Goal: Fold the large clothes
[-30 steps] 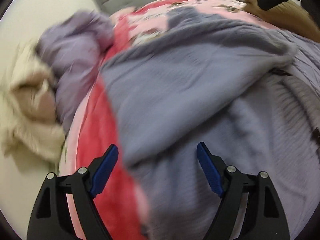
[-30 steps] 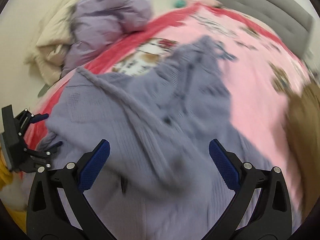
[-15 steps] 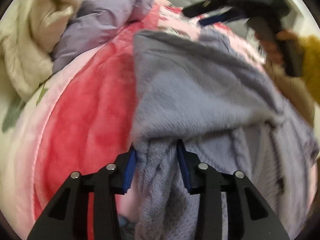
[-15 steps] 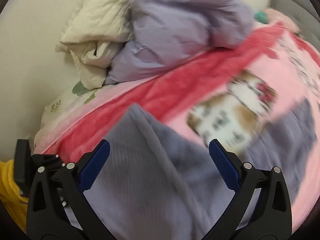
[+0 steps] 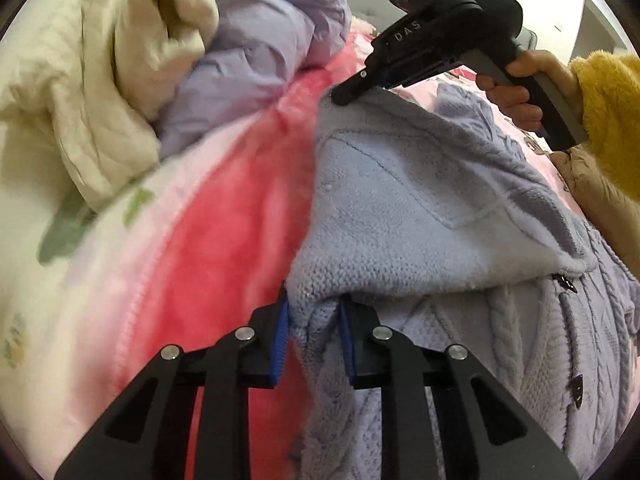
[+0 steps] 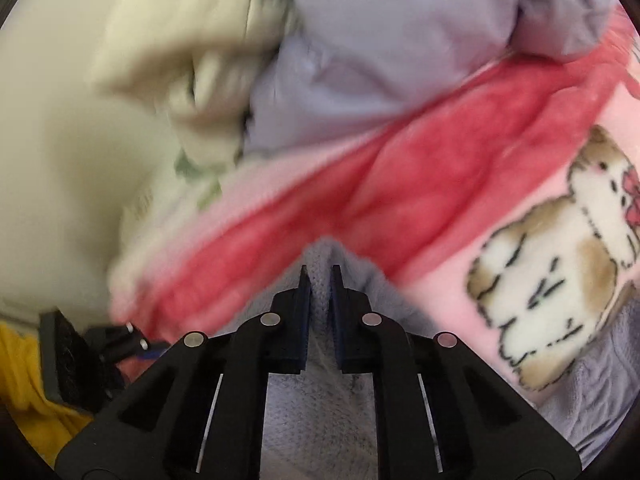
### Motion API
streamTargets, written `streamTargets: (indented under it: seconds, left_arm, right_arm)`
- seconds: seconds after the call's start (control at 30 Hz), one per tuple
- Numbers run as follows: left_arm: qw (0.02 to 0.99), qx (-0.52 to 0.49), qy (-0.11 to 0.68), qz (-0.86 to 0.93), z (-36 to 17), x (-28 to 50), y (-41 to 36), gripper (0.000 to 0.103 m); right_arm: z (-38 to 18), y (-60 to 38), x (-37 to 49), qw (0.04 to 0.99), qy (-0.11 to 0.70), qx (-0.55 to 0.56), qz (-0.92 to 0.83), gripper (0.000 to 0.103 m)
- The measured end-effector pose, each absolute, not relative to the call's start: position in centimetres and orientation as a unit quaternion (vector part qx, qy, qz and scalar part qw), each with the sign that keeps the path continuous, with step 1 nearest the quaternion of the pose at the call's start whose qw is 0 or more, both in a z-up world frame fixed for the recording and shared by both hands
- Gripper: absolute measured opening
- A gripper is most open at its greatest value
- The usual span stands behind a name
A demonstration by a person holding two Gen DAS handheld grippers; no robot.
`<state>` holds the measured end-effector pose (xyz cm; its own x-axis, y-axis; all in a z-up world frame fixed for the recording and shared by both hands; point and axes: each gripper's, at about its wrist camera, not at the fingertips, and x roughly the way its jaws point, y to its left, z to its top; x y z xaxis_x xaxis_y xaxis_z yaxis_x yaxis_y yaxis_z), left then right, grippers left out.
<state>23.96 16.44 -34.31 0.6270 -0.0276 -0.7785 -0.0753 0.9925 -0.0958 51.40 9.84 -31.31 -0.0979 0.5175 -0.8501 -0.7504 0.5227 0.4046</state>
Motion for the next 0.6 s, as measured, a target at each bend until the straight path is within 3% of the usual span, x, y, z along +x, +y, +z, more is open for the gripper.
streamTargets:
  seconds: [0.1, 0.13, 0.17, 0.27, 0.37, 0.4, 0.47, 0.5, 0.6]
  left_arm:
    - [0.900, -0.059, 0.431, 0.013, -33.2, 24.3, 17.2, 0.022]
    - [0.896, -0.060, 0.440, 0.012, -33.4, 24.5, 17.4, 0.022]
    - [0.891, -0.054, 0.450, 0.014, -34.0, 24.7, 17.4, 0.022]
    - [0.879, -0.056, 0.473, 0.013, -36.6, 24.9, 17.8, 0.022]
    - [0.878, -0.061, 0.475, 0.002, -36.9, 25.4, 18.0, 0.023]
    - [0.878, -0.060, 0.475, 0.000, -37.0, 25.4, 18.0, 0.023]
    - [0.881, -0.058, 0.470, -0.003, -37.0, 25.1, 18.0, 0.023]
    - [0.881, -0.060, 0.469, -0.003, -37.0, 25.1, 18.0, 0.024]
    - [0.880, -0.077, 0.469, 0.000, -36.9, 24.9, 18.2, 0.025]
  right_arm:
    - [-29.8, 9.7, 52.2, 0.691, 0.542, -0.103, 0.467, 0.007]
    - [-29.8, 9.6, 52.6, 0.717, 0.527, -0.122, 0.439, 0.000]
    - [-30.1, 9.4, 53.4, 0.734, 0.522, -0.131, 0.414, 0.001]
    - [-32.6, 8.1, 56.2, 0.720, 0.571, -0.076, 0.388, 0.001]
    - [-33.1, 7.6, 55.7, 0.708, 0.570, -0.072, 0.410, 0.001]
    - [-33.1, 7.6, 55.7, 0.708, 0.570, -0.072, 0.410, 0.006]
    - [-32.4, 7.1, 53.5, 0.687, 0.559, -0.057, 0.461, 0.046]
    - [-32.1, 6.9, 52.6, 0.682, 0.551, -0.060, 0.477, 0.073]
    - [-32.4, 6.7, 50.7, 0.676, 0.551, -0.104, 0.479, 0.071]
